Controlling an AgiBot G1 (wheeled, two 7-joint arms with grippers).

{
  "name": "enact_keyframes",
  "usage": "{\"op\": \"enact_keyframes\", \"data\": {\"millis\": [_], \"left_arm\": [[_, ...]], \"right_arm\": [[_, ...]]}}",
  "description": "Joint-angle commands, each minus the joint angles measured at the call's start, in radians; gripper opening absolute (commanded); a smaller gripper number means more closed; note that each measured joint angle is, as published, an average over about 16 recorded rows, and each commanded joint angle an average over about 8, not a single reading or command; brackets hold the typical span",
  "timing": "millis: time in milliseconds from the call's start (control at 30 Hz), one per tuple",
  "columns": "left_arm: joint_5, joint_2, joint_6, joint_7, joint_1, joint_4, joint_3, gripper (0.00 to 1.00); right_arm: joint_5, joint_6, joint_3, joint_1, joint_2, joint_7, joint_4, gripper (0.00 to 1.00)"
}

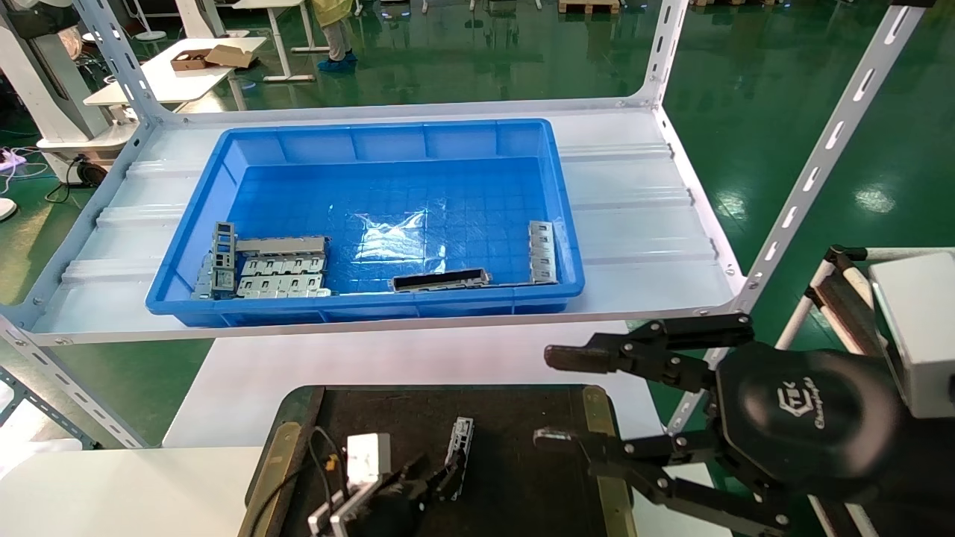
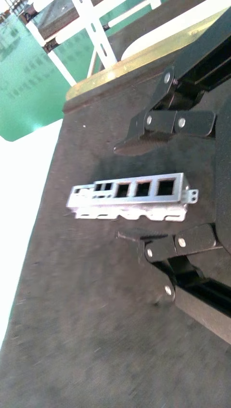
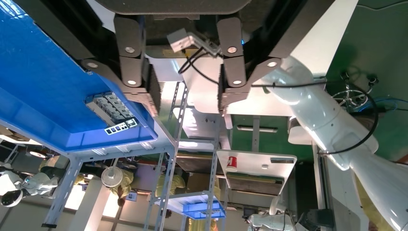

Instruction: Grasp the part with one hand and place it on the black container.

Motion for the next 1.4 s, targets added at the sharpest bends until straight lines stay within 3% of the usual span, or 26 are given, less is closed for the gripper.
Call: {"op": "enact_keyframes", "data": {"millis": [33, 333, 600, 1067, 1400], "left_arm": [[-0.012, -0.026, -0.004, 0.015, -0.01, -0.028, 0.014, 1.0], [-0.047, -0.163, 0.135, -0.013, -0.041, -0.153, -0.005, 1.0], [-0.042, -0.248, 0.358, 0.015, -0.039, -0.165, -0.117, 1.0], [-0.176, -0.371, 0.811, 0.316, 0.089, -0.129, -0.42, 1.0], [-0.247, -0.407, 1.071, 0.508, 0.121, -0.01, -0.519, 1.0]], "right_arm": [[0.0, 0.0, 0.0, 0.0, 0.0, 0.0, 0.0, 1.0], [0.0, 0.0, -0.001, 0.0, 0.0, 0.0, 0.0, 1.0], [0.001, 0.0, -0.001, 0.0, 0.0, -0.001, 0.0, 1.0], [0.001, 0.001, -0.002, 0.0, 0.001, -0.001, 0.0, 1.0], [0.002, 0.001, -0.002, 0.001, 0.001, -0.001, 0.0, 1.0]]}}
